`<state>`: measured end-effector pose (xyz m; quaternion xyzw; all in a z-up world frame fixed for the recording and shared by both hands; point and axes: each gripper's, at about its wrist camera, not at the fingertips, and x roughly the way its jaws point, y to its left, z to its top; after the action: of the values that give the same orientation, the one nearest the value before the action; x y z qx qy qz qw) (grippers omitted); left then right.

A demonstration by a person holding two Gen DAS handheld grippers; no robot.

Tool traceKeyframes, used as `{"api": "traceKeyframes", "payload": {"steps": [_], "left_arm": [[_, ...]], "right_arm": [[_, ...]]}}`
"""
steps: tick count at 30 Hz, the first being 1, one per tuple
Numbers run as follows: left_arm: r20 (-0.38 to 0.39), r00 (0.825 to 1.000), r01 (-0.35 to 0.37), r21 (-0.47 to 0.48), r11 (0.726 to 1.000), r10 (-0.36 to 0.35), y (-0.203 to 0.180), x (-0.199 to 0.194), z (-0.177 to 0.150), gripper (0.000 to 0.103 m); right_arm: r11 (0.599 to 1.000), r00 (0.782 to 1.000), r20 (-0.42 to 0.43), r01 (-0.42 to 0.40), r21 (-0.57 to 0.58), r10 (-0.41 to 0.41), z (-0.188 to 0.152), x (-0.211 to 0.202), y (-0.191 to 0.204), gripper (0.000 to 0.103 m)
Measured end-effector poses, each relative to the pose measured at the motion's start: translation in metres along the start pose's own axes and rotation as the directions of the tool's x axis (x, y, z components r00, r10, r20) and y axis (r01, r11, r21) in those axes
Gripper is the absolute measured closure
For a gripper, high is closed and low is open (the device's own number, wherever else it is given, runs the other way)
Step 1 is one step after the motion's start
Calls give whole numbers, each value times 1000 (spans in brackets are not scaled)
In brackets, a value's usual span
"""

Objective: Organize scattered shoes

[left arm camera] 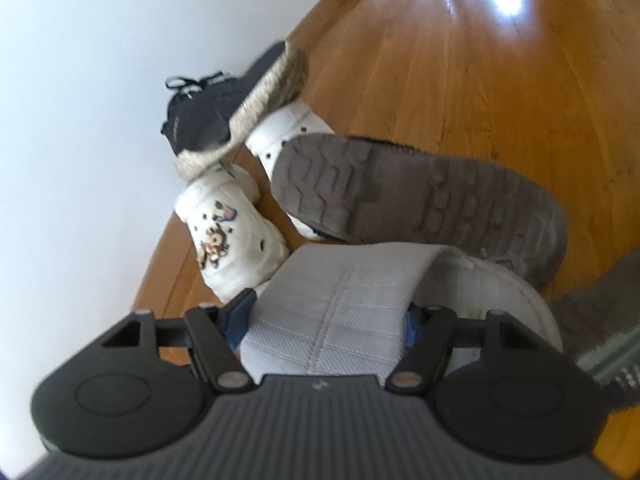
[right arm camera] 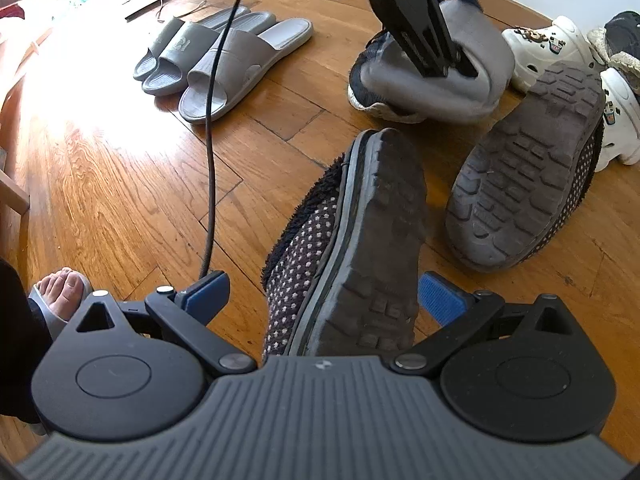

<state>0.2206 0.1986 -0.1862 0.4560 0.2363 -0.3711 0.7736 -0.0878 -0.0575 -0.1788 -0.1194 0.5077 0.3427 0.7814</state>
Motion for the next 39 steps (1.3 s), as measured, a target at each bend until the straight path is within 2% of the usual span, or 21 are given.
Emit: {"api": "traceKeyframes", "payload": {"steps": [4,12,16,17,18,20,21,24,28,30,32,34,35,38,39], "left_arm": [[10,999,-32,-8,999,32,7,-21,-5,35],[2,991,-134,3,991,134,4,-67,-42,36],[-32,976,-216,-19,976,215,-3,-87,-72,48],[-55,975,-219,-22,975,218,-4,-86,-79,63],[-77,973,-221,-25,975,219,-4,-85,-85,63],[-96,974,-212,-54,976,206,-2,-78,-92,62],[-124,979,-171,-79,982,161,-5,-66,-102,61],[-159,980,-137,-73,988,124,-19,-44,-112,57],[-172,981,-113,-104,988,94,-34,-34,-117,44],[-166,982,-111,-126,986,89,-39,-32,-119,35],[-158,984,-113,-164,980,87,-44,-32,-121,29],[-153,984,-121,-195,973,92,-47,-36,-123,29],[-165,984,-100,-224,969,64,-47,-41,-123,29],[-170,984,-103,-287,953,55,-49,-55,-129,29],[-165,985,-101,-330,939,48,-49,-63,-133,29]], "right_arm": [[1000,1000,10,-5,-6,5,3,-1,2,1],[998,998,63,-10,-61,14,6,-6,5,1],[996,995,102,15,-91,-6,10,-9,6,1],[995,994,111,20,-98,-10,12,-9,7,1],[994,993,114,22,-102,-10,14,-8,7,1],[995,994,108,23,-101,-12,19,-3,6,1],[995,994,105,21,-102,-10,21,-1,6,1],[993,996,90,19,-117,-9,25,5,8,1],[986,997,74,13,-167,-1,34,9,12,1],[975,998,60,6,-220,8,43,8,13,1],[959,998,58,9,-283,8,55,7,14,1],[939,997,74,16,-343,10,68,4,16,1],[928,996,85,22,-372,11,75,3,18,1],[886,994,104,13,-463,39,101,6,24,1],[870,993,110,11,-493,50,110,6,26,1]]}}
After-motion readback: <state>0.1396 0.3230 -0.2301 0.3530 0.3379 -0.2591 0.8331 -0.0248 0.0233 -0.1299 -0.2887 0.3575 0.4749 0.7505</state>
